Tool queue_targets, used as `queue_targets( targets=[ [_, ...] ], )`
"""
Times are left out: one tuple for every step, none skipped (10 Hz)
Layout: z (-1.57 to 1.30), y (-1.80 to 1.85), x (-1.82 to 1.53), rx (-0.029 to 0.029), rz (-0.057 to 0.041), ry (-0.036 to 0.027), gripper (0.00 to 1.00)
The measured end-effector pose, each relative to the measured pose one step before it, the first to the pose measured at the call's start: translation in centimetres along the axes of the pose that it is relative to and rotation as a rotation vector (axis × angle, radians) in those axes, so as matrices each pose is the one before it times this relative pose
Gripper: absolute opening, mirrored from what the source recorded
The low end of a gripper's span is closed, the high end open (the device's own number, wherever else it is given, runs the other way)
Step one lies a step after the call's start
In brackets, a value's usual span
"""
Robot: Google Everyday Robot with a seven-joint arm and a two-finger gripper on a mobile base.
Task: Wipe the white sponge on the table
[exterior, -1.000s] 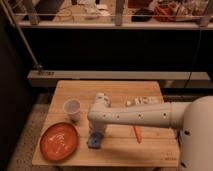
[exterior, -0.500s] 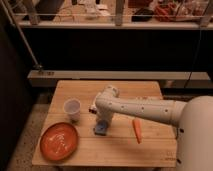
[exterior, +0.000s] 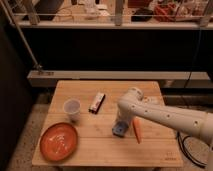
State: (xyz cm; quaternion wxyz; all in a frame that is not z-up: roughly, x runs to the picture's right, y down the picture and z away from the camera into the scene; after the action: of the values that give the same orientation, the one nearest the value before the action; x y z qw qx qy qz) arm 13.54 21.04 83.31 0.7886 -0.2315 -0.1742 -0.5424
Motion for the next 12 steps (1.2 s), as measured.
queue_targets(
  targets=[
    [-0.689,1.537,-1.639,-0.00631,0.00945,-0.00219,0.32],
    [-0.425,0.869,-1.311,-0.00308,0.00234,-0.00492,0.32],
    [-0.449,0.466,-1.691,-0.00184,-0.00364,-0.00890,0.32],
    [-0.265,-0.030,-1.865,-0.00172,-0.00876,-0.01445,0.32],
    [0.060,-0.558,-1.381,0.00032,-0.01178,-0.01325,0.32],
    [0.298,-1.244,-1.271,0.00407,-0.02184,-0.01385,0.32],
    [0.311,-1.462,-0.896,0.00463,-0.02470,-0.01170,0.32],
    [0.341,-2.328,-0.802,0.00660,-0.04369,-0.00540,0.32],
    [0.260,-1.594,-0.427,0.00232,-0.03096,-0.00098,0.32],
    [0.320,-2.092,-0.214,-0.00058,-0.04321,0.00823,0.32],
    [0.202,-2.329,0.397,0.00218,-0.04815,0.01636,0.32],
    [0.180,-1.092,0.790,-0.00059,-0.01838,0.01160,0.32]
  ],
)
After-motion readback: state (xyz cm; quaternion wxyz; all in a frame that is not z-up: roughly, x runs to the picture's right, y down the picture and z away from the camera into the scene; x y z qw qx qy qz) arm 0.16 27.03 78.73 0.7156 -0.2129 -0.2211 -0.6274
